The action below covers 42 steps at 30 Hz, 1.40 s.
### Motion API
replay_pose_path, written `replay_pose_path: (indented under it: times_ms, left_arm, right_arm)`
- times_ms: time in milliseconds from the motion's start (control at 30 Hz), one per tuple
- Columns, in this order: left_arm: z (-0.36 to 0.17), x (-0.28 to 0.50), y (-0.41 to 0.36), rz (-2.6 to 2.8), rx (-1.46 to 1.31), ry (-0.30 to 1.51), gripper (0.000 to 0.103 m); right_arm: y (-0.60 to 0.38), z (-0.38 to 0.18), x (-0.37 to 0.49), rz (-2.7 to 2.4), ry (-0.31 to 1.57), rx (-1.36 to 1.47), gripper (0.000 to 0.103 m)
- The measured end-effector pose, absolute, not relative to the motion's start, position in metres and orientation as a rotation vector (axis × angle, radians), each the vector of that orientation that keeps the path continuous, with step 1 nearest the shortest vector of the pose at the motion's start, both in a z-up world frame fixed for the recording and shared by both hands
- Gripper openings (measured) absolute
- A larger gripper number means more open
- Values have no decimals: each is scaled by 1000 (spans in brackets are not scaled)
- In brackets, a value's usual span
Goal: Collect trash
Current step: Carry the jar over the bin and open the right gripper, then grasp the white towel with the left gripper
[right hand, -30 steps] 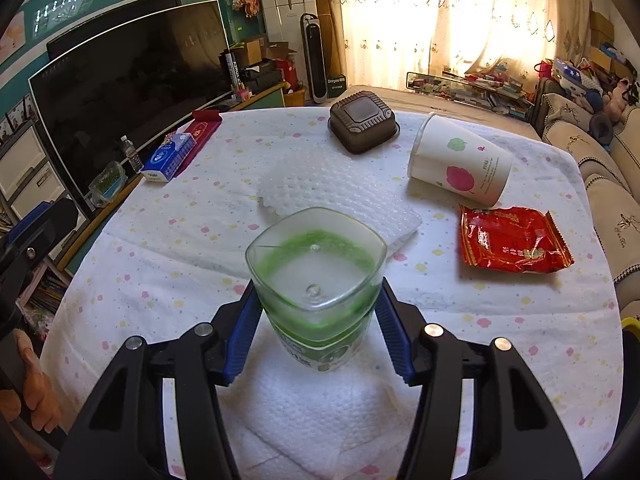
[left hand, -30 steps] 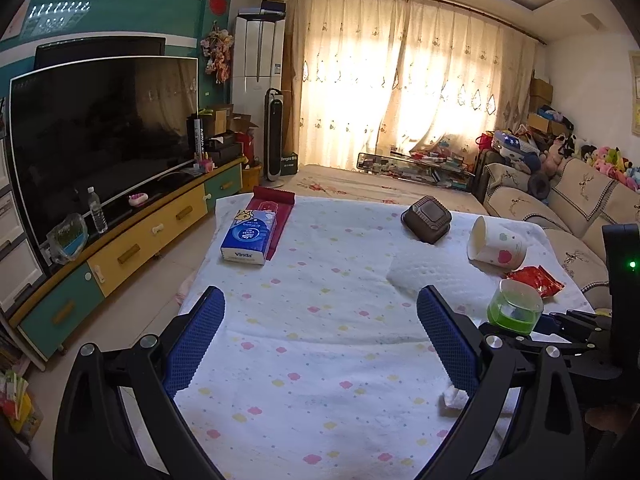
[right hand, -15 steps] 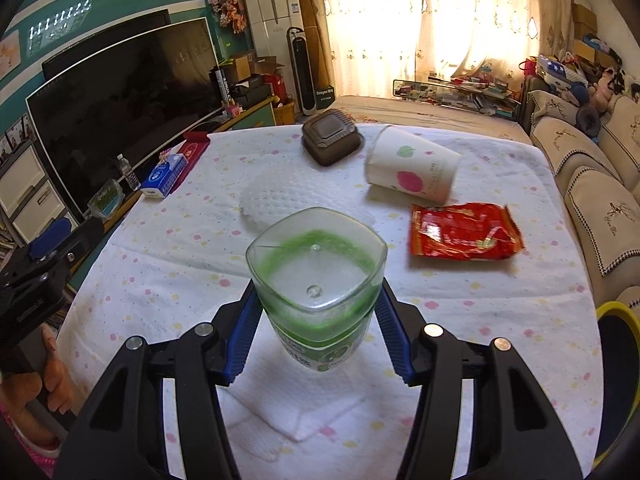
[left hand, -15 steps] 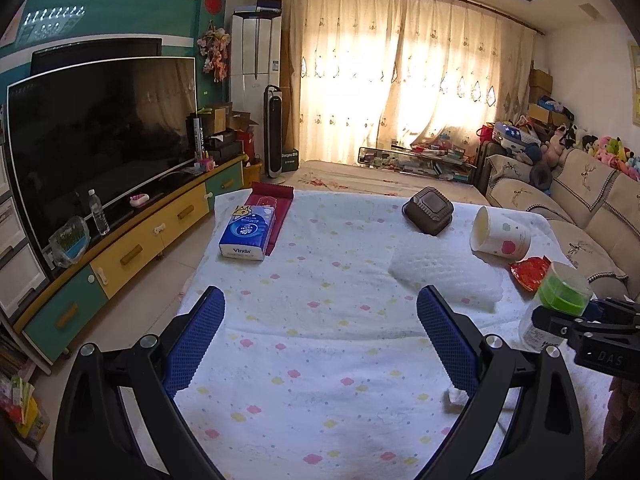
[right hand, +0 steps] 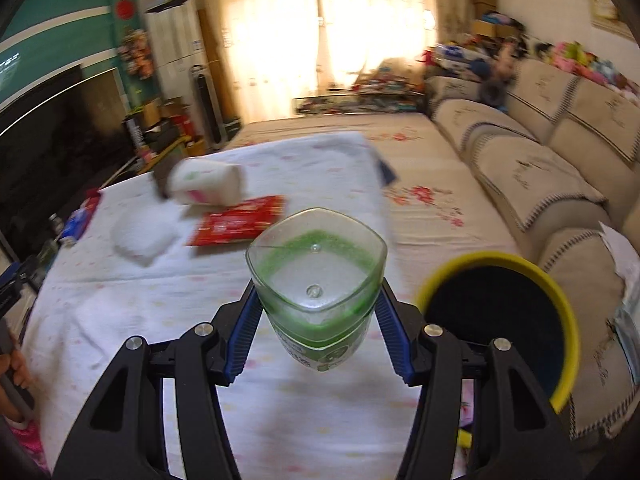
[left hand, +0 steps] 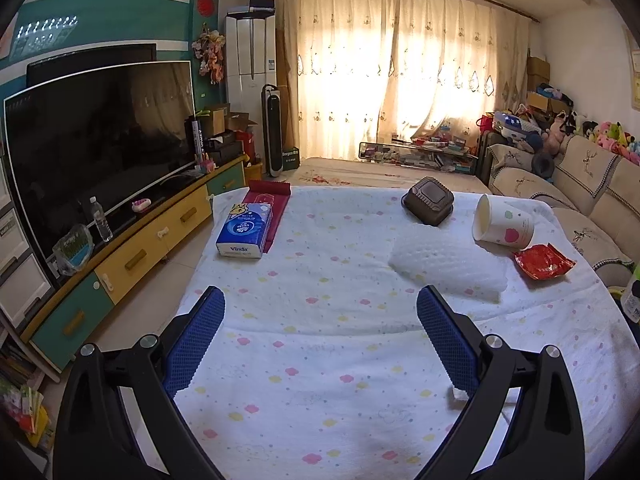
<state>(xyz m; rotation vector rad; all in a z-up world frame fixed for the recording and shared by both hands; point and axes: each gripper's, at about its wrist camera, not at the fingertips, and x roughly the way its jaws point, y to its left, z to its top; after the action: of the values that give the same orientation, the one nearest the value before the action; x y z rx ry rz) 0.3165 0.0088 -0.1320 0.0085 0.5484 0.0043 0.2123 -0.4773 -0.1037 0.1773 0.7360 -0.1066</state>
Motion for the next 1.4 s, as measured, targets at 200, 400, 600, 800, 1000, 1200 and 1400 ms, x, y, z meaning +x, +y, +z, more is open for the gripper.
replay_pose_path:
  times_ms: [200,400,600,800,1000,1200,1400]
  left_arm:
    - [-135,318,4,1,31,559,95]
    - [-138,320,-1,-10,49,568,95]
    - [-140,321,-3,-18,58,579,95]
    - [-142,321,-12,-43,78,585,95]
    - [-144,320,-38,-167,86,629,95]
    - [-144,318,-89,-312,75,721,95]
    - [-170,333,-128,-342,111,826,95]
  right_arm:
    - [-554,-130,204,-283,786,240,54]
    - [-592,-154,204,-370,833,287,56]
    - [-592,-153,192,-381,794,312,60]
    - [-585,-149,173,-364,767,335,64]
    - [-580,-147,154,-353,766,340,64]
    - [-584,-139,138,-336,734,354,65]
    - [-587,-140,126,-292,721,386,65]
